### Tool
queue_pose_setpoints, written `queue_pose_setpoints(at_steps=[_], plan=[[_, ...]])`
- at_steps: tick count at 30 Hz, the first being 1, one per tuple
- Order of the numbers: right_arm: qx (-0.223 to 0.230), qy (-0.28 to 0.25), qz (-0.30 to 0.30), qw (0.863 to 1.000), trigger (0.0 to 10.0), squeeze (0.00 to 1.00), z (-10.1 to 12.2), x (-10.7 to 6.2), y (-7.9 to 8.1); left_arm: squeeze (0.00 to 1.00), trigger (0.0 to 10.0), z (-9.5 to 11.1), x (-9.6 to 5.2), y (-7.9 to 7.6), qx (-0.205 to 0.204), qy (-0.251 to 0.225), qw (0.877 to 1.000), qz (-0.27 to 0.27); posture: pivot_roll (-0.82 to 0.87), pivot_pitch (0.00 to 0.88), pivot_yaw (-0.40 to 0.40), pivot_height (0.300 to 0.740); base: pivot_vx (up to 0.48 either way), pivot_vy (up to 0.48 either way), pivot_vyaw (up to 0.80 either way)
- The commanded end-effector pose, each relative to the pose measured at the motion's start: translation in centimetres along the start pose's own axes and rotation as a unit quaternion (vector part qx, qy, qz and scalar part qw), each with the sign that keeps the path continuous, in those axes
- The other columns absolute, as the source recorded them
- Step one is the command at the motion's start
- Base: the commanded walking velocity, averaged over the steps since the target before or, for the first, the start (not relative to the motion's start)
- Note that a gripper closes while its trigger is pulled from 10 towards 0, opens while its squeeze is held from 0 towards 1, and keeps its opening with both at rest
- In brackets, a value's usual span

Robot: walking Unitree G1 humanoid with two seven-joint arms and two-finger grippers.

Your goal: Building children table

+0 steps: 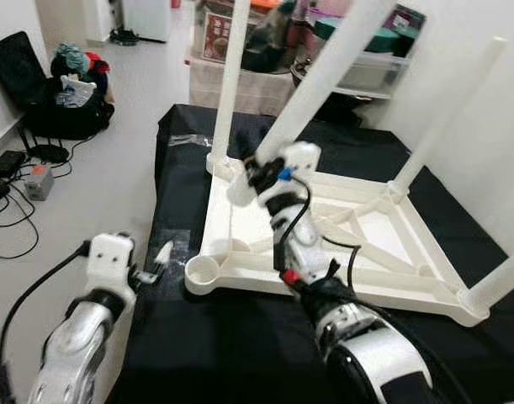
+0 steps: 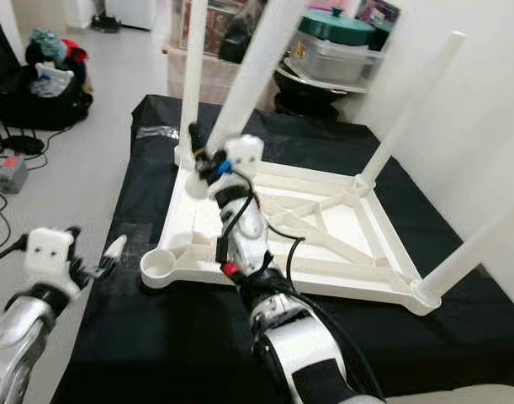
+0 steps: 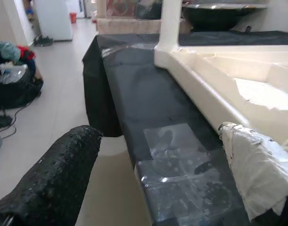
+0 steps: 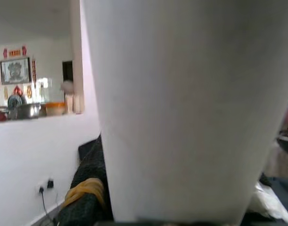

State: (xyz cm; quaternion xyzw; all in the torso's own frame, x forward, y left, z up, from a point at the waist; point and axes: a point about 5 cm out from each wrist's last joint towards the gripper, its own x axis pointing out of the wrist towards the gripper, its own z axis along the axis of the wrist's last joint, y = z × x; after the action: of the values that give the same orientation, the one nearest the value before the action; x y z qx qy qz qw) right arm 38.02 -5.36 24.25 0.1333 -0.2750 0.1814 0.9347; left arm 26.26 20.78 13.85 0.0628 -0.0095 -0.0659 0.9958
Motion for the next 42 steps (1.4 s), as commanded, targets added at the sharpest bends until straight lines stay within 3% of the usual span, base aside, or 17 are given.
queue_pose_setpoints(at_steps=[1,6,11,22,31,33,34,36,38,40,41,42], plan=[[0.010,-0.013,-0.012,1.000,0.0,0.00,0.6,0.4,-0.5,0.00,10.0,0.2,-0.5,-0.3,-0.003,0.007,1.000,-0.012,0.21,0.000,-0.207,0.740,0.000,0.000,0.00],[0.001,-0.008,-0.005,1.000,0.0,0.00,0.4,0.5,0.1,0.00,10.0,1.1,-1.6,-0.2,0.004,0.013,1.000,-0.020,0.21,0.057,-0.203,0.740,0.000,0.000,0.00],[-0.004,0.036,-0.023,0.999,0.0,0.00,-1.5,-0.8,-0.3,0.00,10.0,2.3,-3.0,0.0,0.017,0.022,0.999,-0.034,0.19,0.148,-0.202,0.740,0.000,0.000,0.00],[-0.014,0.045,-0.047,0.998,0.0,0.00,-1.9,-1.3,-1.1,0.00,10.0,3.2,-4.8,-1.0,0.021,0.043,0.997,-0.061,0.17,0.220,-0.198,0.740,0.000,0.000,0.00],[0.013,0.078,-0.023,0.997,0.0,0.00,-3.2,-2.0,0.1,0.00,10.0,3.4,-5.0,-1.3,0.020,0.057,0.996,-0.069,0.16,0.223,-0.195,0.740,0.000,0.000,0.00],[0.081,0.123,0.059,0.987,0.0,0.00,-4.6,-3.4,1.7,0.00,10.0,3.4,-4.4,-1.2,0.021,0.057,0.996,-0.071,0.14,0.210,-0.188,0.740,0.000,0.000,0.00],[0.081,0.123,0.059,0.987,0.0,0.00,-4.6,-3.4,1.7,0.00,10.0,3.4,-4.4,-1.2,0.021,0.057,0.996,-0.071,0.14,0.210,-0.188,0.740,0.000,0.000,0.00],[0.120,0.147,0.135,0.973,0.0,0.00,-4.8,-5.3,2.3,0.00,10.0,3.3,-3.9,-1.0,0.022,0.056,0.996,-0.072,0.13,0.202,-0.183,0.740,0.000,0.000,0.00],[0.123,0.169,0.200,0.957,0.0,0.00,-4.4,-7.7,1.9,0.00,10.0,3.2,-3.5,-1.1,0.021,0.057,0.995,-0.073,0.11,0.189,-0.178,0.740,0.000,0.000,0.00],[0.123,0.169,0.200,0.957,0.0,0.00,-4.4,-7.7,1.9,0.00,10.0,3.2,-3.5,-1.1,0.021,0.057,0.995,-0.073,0.11,0.189,-0.178,0.740,0.000,0.000,0.00],[0.123,0.190,0.235,0.945,0.0,0.00,-3.8,-9.4,1.3,0.00,10.0,3.1,-3.3,-1.1,0.019,0.057,0.995,-0.074,0.09,0.173,-0.170,0.740,0.000,0.000,0.00],[0.123,0.190,0.235,0.945,0.0,0.00,-3.8,-9.4,1.3,0.00,10.0,3.1,-3.3,-1.1,0.019,0.057,0.995,-0.074,0.09,0.173,-0.170,0.740,0.000,0.000,0.00]])
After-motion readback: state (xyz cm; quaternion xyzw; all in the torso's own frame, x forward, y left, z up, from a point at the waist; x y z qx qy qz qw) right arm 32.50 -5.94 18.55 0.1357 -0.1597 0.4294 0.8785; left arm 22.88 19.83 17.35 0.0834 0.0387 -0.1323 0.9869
